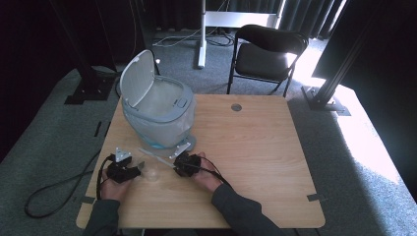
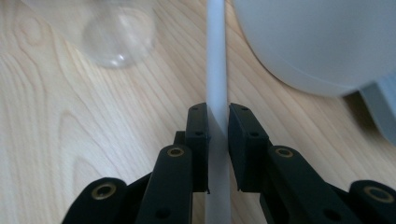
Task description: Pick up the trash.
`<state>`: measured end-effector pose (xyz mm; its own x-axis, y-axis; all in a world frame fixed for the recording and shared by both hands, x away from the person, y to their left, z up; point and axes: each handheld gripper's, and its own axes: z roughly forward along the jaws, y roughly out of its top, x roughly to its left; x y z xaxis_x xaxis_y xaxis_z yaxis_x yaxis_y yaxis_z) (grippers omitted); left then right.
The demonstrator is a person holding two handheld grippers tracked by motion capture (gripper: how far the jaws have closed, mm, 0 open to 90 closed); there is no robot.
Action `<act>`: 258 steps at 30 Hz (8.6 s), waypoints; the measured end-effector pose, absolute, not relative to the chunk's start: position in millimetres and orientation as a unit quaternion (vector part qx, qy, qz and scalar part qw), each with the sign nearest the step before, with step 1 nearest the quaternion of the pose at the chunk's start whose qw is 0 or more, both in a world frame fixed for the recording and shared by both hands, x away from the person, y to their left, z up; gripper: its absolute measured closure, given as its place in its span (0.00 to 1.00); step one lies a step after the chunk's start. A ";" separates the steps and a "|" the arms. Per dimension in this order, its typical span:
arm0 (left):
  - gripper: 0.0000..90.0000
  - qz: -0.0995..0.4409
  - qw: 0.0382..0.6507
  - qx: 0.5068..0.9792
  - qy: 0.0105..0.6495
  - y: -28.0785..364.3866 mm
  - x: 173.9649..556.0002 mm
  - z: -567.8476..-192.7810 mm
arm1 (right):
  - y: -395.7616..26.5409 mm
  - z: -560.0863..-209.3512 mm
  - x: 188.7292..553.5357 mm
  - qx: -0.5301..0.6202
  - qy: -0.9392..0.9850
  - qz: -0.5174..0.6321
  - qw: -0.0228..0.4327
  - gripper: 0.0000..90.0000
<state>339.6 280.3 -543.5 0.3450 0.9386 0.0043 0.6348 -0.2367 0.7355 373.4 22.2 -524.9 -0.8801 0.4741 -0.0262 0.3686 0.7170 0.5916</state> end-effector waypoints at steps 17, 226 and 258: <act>0.45 0.233 0.328 0.751 0.524 279.8 339.6 -543.6 | -6.0 -516.7 384.2 0.214 0.944 0.245 0.063 0.86; 0.45 0.234 0.326 0.751 0.524 279.4 339.6 -543.4 | -198.9 -372.2 384.0 0.302 0.833 0.389 0.250 0.89; 0.45 0.234 0.326 0.751 0.524 279.4 339.6 -543.4 | -190.9 -344.2 380.3 0.292 0.813 0.424 0.273 0.89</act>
